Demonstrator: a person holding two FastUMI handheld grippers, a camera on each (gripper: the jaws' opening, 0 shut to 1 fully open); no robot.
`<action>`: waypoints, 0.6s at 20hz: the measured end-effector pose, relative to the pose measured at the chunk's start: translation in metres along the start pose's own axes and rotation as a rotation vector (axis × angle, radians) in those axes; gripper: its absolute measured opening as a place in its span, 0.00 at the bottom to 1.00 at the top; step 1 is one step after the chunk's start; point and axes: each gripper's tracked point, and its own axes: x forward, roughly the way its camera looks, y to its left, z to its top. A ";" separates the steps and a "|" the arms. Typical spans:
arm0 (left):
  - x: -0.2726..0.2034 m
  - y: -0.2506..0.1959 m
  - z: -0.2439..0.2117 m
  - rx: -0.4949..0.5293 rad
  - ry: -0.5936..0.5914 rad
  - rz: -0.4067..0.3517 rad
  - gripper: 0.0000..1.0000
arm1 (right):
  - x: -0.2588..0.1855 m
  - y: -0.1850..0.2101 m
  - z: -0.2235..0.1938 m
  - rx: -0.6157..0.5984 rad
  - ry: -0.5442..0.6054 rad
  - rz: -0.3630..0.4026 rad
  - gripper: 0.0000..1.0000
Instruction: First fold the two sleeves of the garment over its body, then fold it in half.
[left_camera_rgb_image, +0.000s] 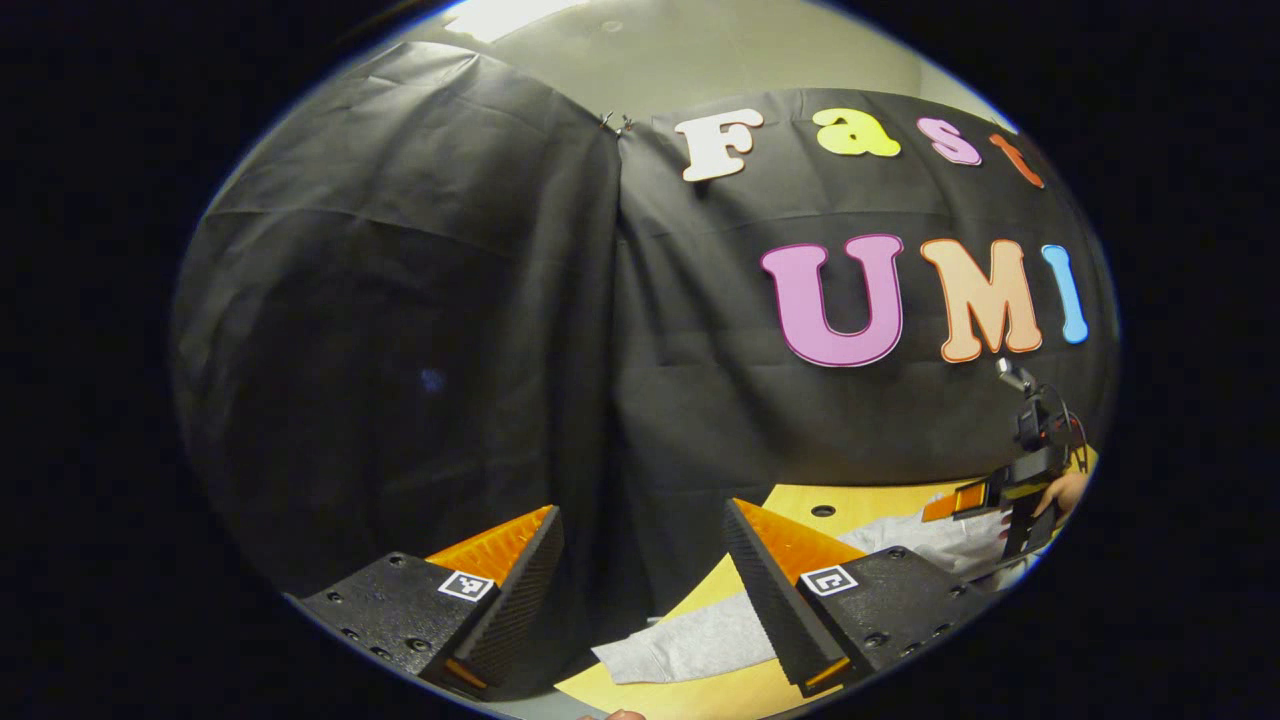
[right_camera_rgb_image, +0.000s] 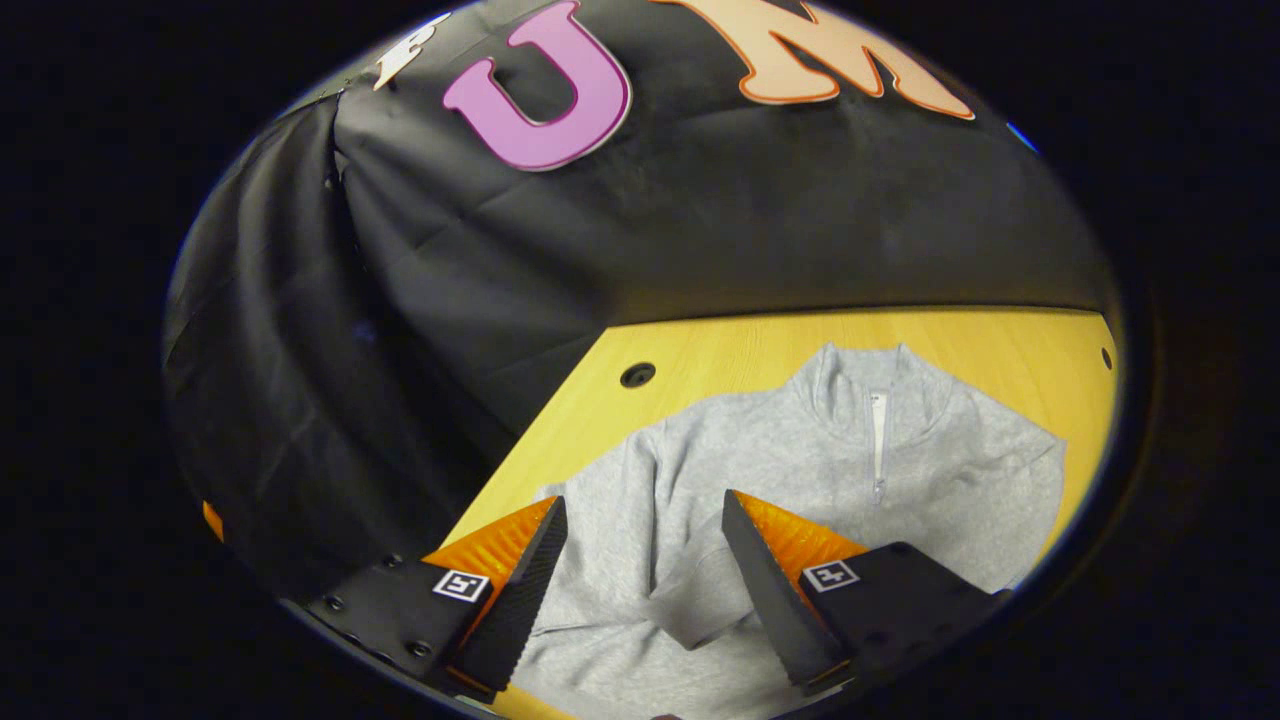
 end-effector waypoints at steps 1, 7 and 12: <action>0.003 0.000 -0.009 -0.015 0.024 -0.006 0.95 | -0.007 0.001 0.009 0.005 -0.026 0.003 0.98; 0.023 0.007 -0.087 -0.089 0.210 -0.030 1.00 | -0.058 -0.020 0.041 -0.006 -0.118 -0.034 0.98; 0.032 0.014 -0.164 -0.118 0.393 -0.041 0.98 | -0.097 -0.062 0.051 -0.046 -0.168 -0.126 0.98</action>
